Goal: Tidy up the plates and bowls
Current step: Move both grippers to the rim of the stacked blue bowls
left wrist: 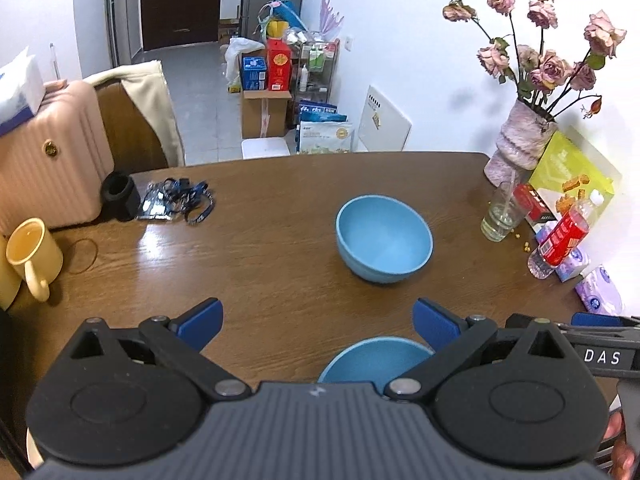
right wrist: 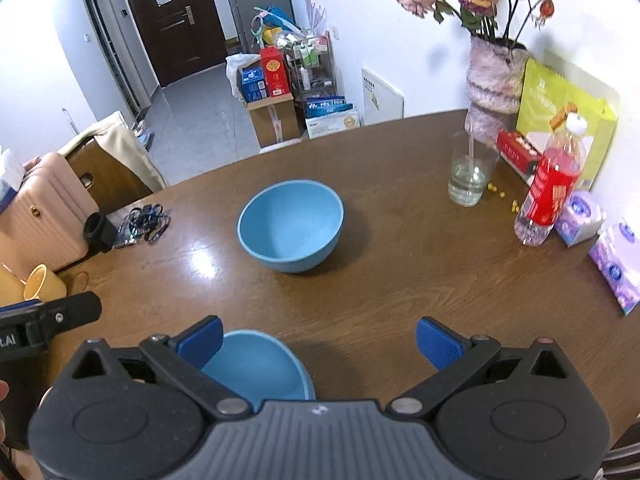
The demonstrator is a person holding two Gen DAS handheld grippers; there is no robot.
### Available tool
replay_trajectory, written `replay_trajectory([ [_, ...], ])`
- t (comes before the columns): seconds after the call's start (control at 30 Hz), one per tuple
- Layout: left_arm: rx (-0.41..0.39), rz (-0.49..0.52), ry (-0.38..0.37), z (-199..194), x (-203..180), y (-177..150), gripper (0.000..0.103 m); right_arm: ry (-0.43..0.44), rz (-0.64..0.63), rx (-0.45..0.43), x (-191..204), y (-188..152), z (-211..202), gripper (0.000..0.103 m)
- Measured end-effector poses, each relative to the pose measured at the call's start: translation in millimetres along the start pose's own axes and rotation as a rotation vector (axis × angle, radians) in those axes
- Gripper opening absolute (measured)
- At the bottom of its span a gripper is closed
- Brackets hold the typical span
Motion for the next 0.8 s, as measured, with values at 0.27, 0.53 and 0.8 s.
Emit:
replay_trajectory([
  [0.27, 0.005, -0.023, 0.017, 16, -13, 18, 0.103, 0.019, -0.030, 0.013, -5, 27, 18, 0.103],
  [0.53, 0.040, -0.060, 0.045, 50, -29, 34, 0.103, 0.045, -0.045, 0.034, -22, 55, 47, 0.103],
  [0.8, 0.082, -0.088, 0.065, 92, -47, 45, 0.103, 0.068, -0.047, 0.077, -47, 74, 87, 0.103],
])
Point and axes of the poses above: each gripper's, at about its wrist camera, not at the fingertips, and z roughly the way its jaws point, x to its left, y to its top, the point moved 4 cm from there along z, roughly the way its jaws point, and after that the axes turned 1 degree about -x, right-handed, at the moved point
